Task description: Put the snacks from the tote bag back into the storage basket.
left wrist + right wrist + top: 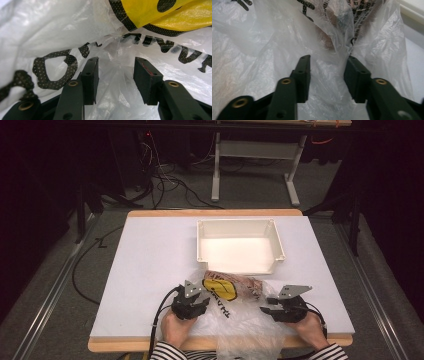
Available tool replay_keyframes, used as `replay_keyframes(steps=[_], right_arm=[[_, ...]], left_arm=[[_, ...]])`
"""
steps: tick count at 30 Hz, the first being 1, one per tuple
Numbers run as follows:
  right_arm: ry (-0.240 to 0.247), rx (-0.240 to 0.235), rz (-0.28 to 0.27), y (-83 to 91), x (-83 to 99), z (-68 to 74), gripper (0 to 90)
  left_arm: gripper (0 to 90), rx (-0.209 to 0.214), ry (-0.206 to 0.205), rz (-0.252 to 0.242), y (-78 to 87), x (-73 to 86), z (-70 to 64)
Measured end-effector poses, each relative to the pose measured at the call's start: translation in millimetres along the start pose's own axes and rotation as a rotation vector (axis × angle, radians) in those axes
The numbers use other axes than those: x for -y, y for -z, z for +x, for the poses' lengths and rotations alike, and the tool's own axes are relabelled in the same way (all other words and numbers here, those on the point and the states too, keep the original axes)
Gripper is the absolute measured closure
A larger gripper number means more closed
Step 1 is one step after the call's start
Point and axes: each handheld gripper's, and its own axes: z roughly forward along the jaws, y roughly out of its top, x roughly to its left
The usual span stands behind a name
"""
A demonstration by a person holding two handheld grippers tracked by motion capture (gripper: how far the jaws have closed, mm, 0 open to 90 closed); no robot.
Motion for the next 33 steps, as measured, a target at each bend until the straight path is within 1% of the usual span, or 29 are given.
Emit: replay_keyframes(steps=[1,2,4,6,7,8,9,10,11,12,13,14,15,16,17,18,19,20,21,22,23,24,27,28,29,30,32,33], right_arm=[[0.015,0.014,0.007,0.6,0.1,0.9,72.7],[0.024,0.023,0.009,0.9,0.1,1.2,78.3],[0.033,0.022,0.02,2.3,0.1,-0.6,87.9],[0.037,0.027,0.013,2.4,0.2,-1.7,89.6],[0.039,0.044,0.015,4.0,-0.3,-3.9,90.0],[0.021,0.077,-0.008,8.4,-1.8,-9.1,90.0],[0.013,0.089,-0.028,11.2,-2.7,-12.6,90.0],[0.013,0.089,-0.028,11.2,-2.7,-12.6,90.0],[-0.02,0.123,-0.069,20.9,-6.2,-22.5,90.0],[-0.027,0.136,-0.089,24.1,-7.7,-26.4,90.0],[-0.027,0.136,-0.089,24.1,-7.7,-26.4,90.0],[-0.05,0.163,-0.102,27.7,-10.2,-34.8,90.0],[-0.05,0.163,-0.102,27.7,-10.2,-34.8,90.0],[-0.056,0.173,-0.101,27.3,-10.4,-37.8,90.0],[-0.085,0.182,-0.092,23.1,-9.5,-46.1,90.0],[-0.095,0.181,-0.079,20.3,-8.7,-49.8,90.0],[-0.095,0.181,-0.079,20.3,-8.7,-49.8,90.0],[-0.12,0.17,-0.059,14.2,-7.3,-53.1,86.7],[-0.12,0.17,-0.059,14.2,-7.3,-53.1,86.7],[-0.124,0.17,-0.059,13.3,-7.2,-52.0,82.0],[-0.127,0.16,-0.073,14.8,-7.4,-48.7,74.0],[-0.122,0.141,-0.118,24.1,-8.9,-40.2,66.0],[-0.105,0.112,-0.185,40.8,-11.8,-27.6,60.3],[-0.091,0.098,-0.209,47.9,-13.5,-20.9,58.8],[-0.091,0.098,-0.209,47.9,-13.5,-20.9,58.8],[-0.065,0.075,-0.226,55.1,-16.0,-8.3,56.4],[-0.04,0.063,-0.222,56.0,-16.4,1.4,55.0],[-0.04,0.063,-0.222,56.0,-16.4,1.4,55.0]], left_arm=[[56.0,0.004,0.002,-0.005,-0.6,0.9,-0.1],[56.4,0.004,0.001,-0.006,-0.6,1.2,0.1],[58.7,0.0,-0.01,-0.009,-0.5,2.0,0.2],[60.2,-0.001,-0.014,-0.012,-0.4,2.6,0.2],[62.6,-0.003,-0.017,-0.015,-0.5,3.1,0.3],[65.4,-0.002,-0.017,-0.019,-0.4,3.6,0.8],[66.0,0.0,-0.015,-0.023,-0.4,4.1,1.1],[66.5,0.0,-0.015,-0.023,-0.4,4.1,1.1],[67.0,0.001,-0.017,-0.024,-0.4,4.4,1.0],[67.2,0.0,-0.018,-0.024,-0.4,4.4,0.9],[67.5,0.0,-0.018,-0.024,-0.4,4.4,0.9],[67.8,-0.003,-0.02,-0.026,-0.4,4.5,0.3],[68.0,-0.003,-0.02,-0.026,-0.4,4.5,0.3],[68.0,-0.002,-0.02,-0.026,-0.5,4.6,-0.2],[68.8,0.0,-0.023,-0.024,-0.2,4.7,-0.6],[69.1,0.0,-0.024,-0.024,-0.1,4.9,-0.9],[69.3,0.0,-0.024,-0.024,-0.1,4.9,-0.9],[69.5,0.0,-0.026,-0.024,-0.1,5.0,-1.2],[69.7,0.0,-0.026,-0.024,-0.1,5.0,-1.2],[69.7,0.0,-0.024,-0.024,0.0,5.0,-1.0],[70.2,-0.001,-0.024,-0.024,-0.1,5.0,-1.1],[70.8,-0.001,-0.026,-0.024,-0.1,5.0,-1.2],[72.3,-0.004,-0.024,-0.023,0.0,4.9,-1.2],[73.1,-0.005,-0.024,-0.023,-0.1,4.9,-1.3],[73.6,-0.005,-0.024,-0.023,-0.1,4.9,-1.3],[74.4,-0.006,-0.024,-0.022,0.0,4.9,-1.3],[75.6,-0.007,-0.024,-0.021,0.0,4.7,-1.3],[76.4,-0.007,-0.024,-0.021,0.0,4.7,-1.3]])
